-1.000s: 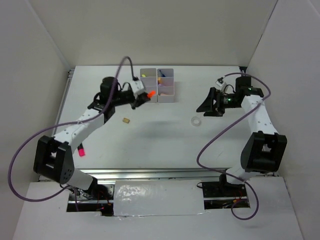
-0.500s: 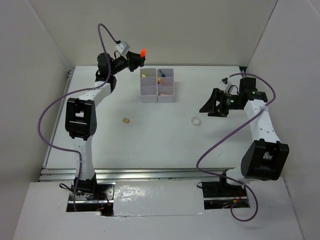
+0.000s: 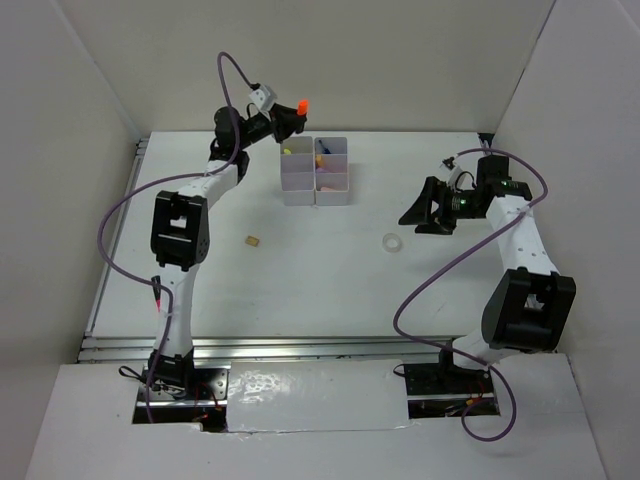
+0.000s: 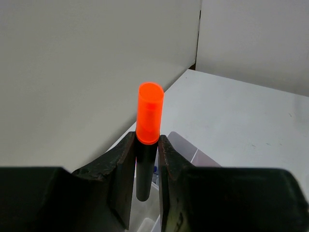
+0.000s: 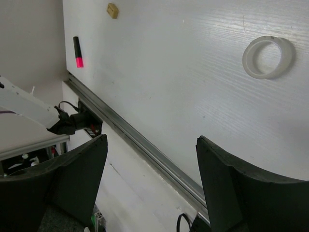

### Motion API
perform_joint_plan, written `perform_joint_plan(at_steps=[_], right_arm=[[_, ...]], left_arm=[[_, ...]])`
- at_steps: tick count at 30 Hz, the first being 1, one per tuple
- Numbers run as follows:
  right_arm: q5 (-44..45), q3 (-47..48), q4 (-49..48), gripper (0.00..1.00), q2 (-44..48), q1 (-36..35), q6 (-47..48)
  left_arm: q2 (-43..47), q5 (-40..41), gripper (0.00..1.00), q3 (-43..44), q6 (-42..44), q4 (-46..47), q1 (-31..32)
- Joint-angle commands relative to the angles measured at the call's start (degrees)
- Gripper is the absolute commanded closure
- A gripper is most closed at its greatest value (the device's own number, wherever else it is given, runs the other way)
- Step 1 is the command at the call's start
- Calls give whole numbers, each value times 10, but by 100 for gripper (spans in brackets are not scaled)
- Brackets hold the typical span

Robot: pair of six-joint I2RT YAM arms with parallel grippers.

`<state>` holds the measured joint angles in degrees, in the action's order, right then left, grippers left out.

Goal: Sort the stationery into containers
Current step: Place the stationery into the container

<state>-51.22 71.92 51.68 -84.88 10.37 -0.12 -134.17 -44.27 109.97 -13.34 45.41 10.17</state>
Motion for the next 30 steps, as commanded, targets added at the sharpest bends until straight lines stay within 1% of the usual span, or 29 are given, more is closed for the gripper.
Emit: perform_joint_plan(at_steps=[1,8,11,13,16,17,22,25,26,28,30], right_arm=[[-5,5,-17,20,-1,4,2],[-10,5,-13,19,-6,7,2],[-10,8,-11,18,-9,7,2],[-8,8,-12,17,-9,7,2],[2,7,-12,16,-3,7,2],[3,4,-13,16,2,7,2],[13,-2,-14,15,7,8,2],[23,-1,-15,13,8,7,2],[24,0,-15,13,9,7,3],[40,1,-14,12,10,5,3],[58,0,-18,12,16,1,4]], left_arm=[[-28,-12,96,37,24,24,-2],[-43,-14,95,24,22,25,-4],[-49,-18,93,24,22,23,-5],[-53,-19,89,24,31,23,-4],[-65,-19,79,39,33,15,-4],[-68,-17,74,42,32,11,-3],[-75,-16,64,47,33,9,-2],[-72,-13,51,45,35,10,-2],[-72,-13,45,45,35,10,-2],[-62,-10,42,46,34,10,-3],[-38,0,36,53,25,12,-5]])
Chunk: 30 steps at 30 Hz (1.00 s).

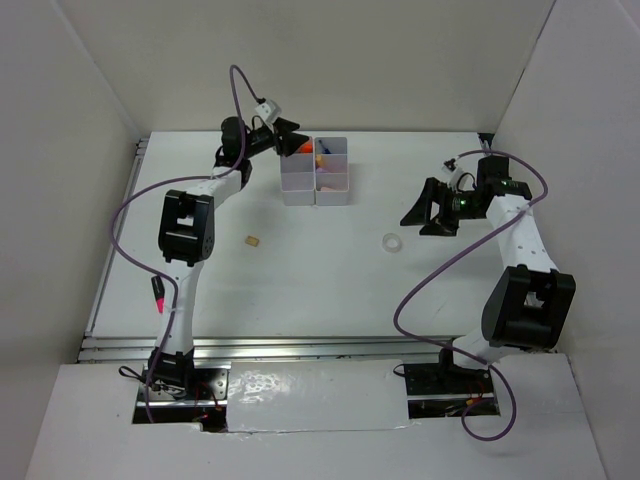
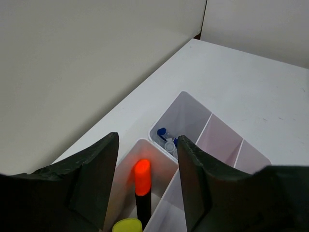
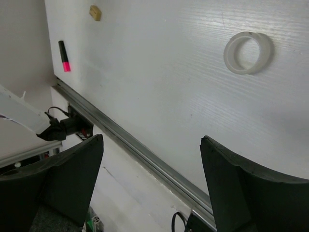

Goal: Sort the stationery into containers
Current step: Place the stationery into the container, then grab a piece of stationery with the right arm

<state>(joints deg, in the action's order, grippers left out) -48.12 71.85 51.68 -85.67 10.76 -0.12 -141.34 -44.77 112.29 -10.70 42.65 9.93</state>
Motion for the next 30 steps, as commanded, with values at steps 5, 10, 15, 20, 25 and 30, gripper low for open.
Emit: perform_joint_plan(at_steps=[5,10,15,20,25,30], right_arm=[[180,-3,-34,16,55,-54,12],[305,-8,-41,19,70,-104,32],[381,-9,-47,21,37,-174,38],[425,-12,-76,21,1,-227,74],[473,25,-89,35,-73,-274,105],[508,48,-108,50,-126,-310,135]], left_arm=[[121,12,32,47,-55,35,-20],[289,-12,20,8,-54,-140,-72],[458,-30,1,-76,28,-424,-146],[661,-27,1,-314,128,-547,-238],[816,23,1,-447,210,-623,-251],[879,41,1,-531,201,-647,-250]])
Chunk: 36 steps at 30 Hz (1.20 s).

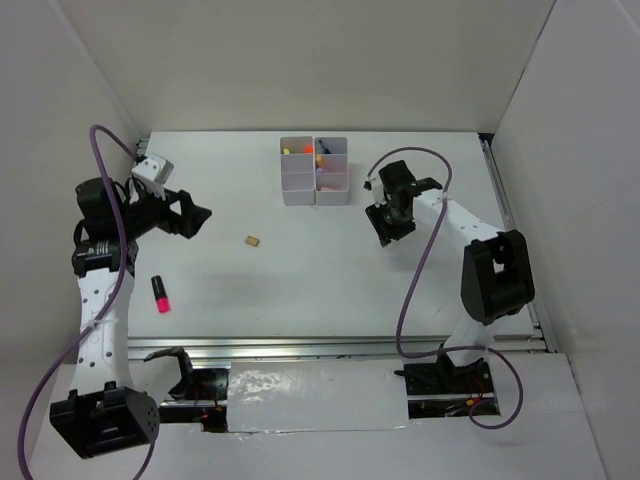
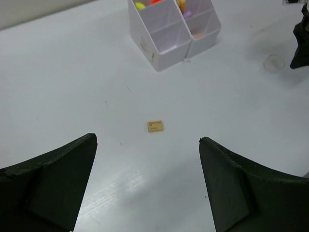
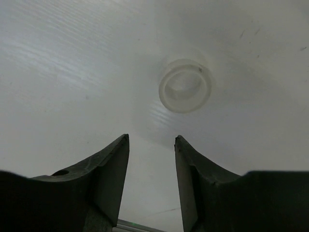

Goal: Sort the stationery into containers
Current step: Grab a piece of stationery with the right arm

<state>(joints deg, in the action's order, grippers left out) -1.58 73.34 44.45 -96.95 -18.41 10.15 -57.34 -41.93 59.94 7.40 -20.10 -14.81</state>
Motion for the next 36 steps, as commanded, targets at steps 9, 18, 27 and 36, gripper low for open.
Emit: perform_joint_plan(at_steps=[9,18,27,36], right_arm=[[80,48,-55,61,-86,-40,60],[94,50,-72,62,-123,-36,69],[78,48,-68,77,-147,-34,87],[103,-92,-127,100,52,-90,205]], left_arm=[[43,-10,1,-28,10,-9,0],[31,16,1,-23,4,-18,5],[18,45,1,-19,-46,1,19],[-3,-30,1,-3,-184,-3,22]])
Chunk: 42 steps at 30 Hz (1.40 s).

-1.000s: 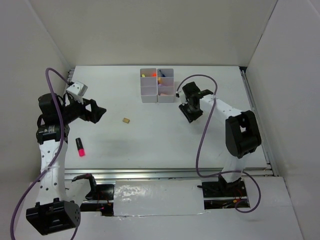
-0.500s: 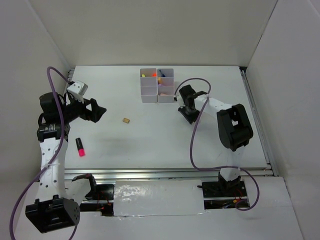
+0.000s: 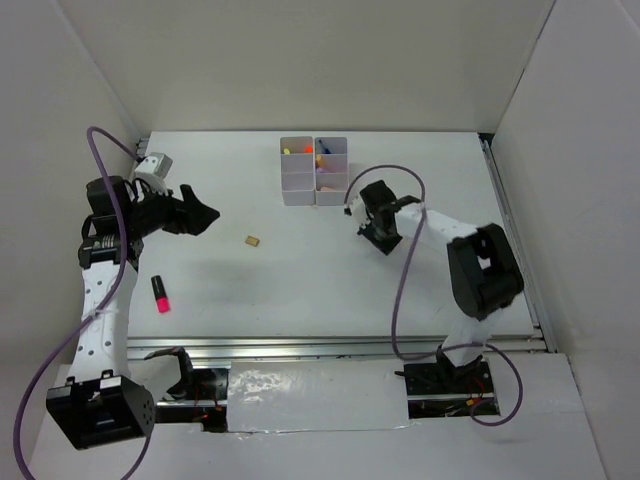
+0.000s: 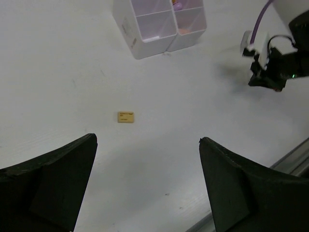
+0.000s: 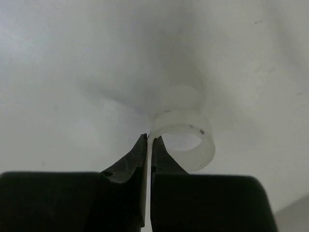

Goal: Sort the stationery into containers
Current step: Grab a piece of stationery with the right arm, then pass the stationery from the right arm to the left

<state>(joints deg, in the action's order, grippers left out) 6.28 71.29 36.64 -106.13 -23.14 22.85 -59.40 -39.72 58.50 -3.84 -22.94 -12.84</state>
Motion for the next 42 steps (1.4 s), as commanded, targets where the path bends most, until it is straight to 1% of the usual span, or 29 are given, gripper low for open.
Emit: perform_joint_plan(at_steps=[1,2,3,4,5,6,7,8,9,10,11,12,13,14,15,16,17,18,20,21,24,25,29,30,32,35,38,42], right_arm=[[40,-96,-65,100,176,-57,133],[69,-120,-79,100,205,-86,164],[81,-167,-111,100,264,-100,194],[92,-188,-128,100,297,-113,258],[111,-209,-160,100,323,-144,286],[120,-248,-173,100,372,-160,342],[130,-265,-190,100,395,-178,369],[139,-286,-206,100,415,-221,392],[168,-320,-243,100,447,-243,441],[186,-337,-264,100,457,-270,464],[204,-368,-312,100,471,-321,484],[240,-382,-332,100,474,-348,519],[257,-390,-353,100,473,-374,529],[275,-404,-398,100,466,-399,536],[311,-408,-415,100,459,-443,546],[317,-411,-428,100,457,-457,555],[324,-428,-471,100,457,-471,569],[342,-436,-495,100,453,-488,605],[369,-436,-524,100,429,-502,623],[375,-431,-519,100,426,-511,623],[387,-419,-528,100,416,-532,627],[395,-419,-536,100,413,-537,629],[398,-405,-533,100,401,-548,629],[398,-404,-533,100,400,-551,630],[399,-396,-533,100,391,-558,630],[400,-382,-527,100,382,-567,627],[399,-377,-518,100,378,-569,621],[399,-380,-516,100,380,-574,621]], left_arm=[[24,-64,3,0,-110,40,4],[44,-80,5,-10,-128,60,7],[56,-85,6,-31,-143,76,11],[64,-89,9,-38,-158,105,23],[83,-87,10,-44,-154,111,33],[89,-80,10,-39,-143,111,42],[93,-72,8,-34,-111,99,67],[99,-63,7,-26,-99,92,79],[99,-57,6,-21,-88,89,89],[98,-57,5,-16,-62,75,108],[94,-52,5,-5,-52,67,120],[91,-34,6,0,-34,59,147],[83,-27,6,12,-23,41,157],[79,-22,7,18,-11,31,169],[74,-4,8,24,5,21,192],[68,5,9,29,11,14,205],[65,17,9,31,19,2,217],[61,28,10,34,31,-5,249],[51,48,10,37,62,-30,286],[48,53,11,33,80,-32,310],[39,42,12,16,95,-30,335],[30,52,13,20,102,-33,344],[7,49,16,31,113,-32,377],[0,54,16,35,119,-35,400],[-23,79,14,41,114,-34,419],[-59,91,12,60,104,-37,445],[-84,80,12,75,67,-12,453],[-120,81,11,105,61,-3,461]])
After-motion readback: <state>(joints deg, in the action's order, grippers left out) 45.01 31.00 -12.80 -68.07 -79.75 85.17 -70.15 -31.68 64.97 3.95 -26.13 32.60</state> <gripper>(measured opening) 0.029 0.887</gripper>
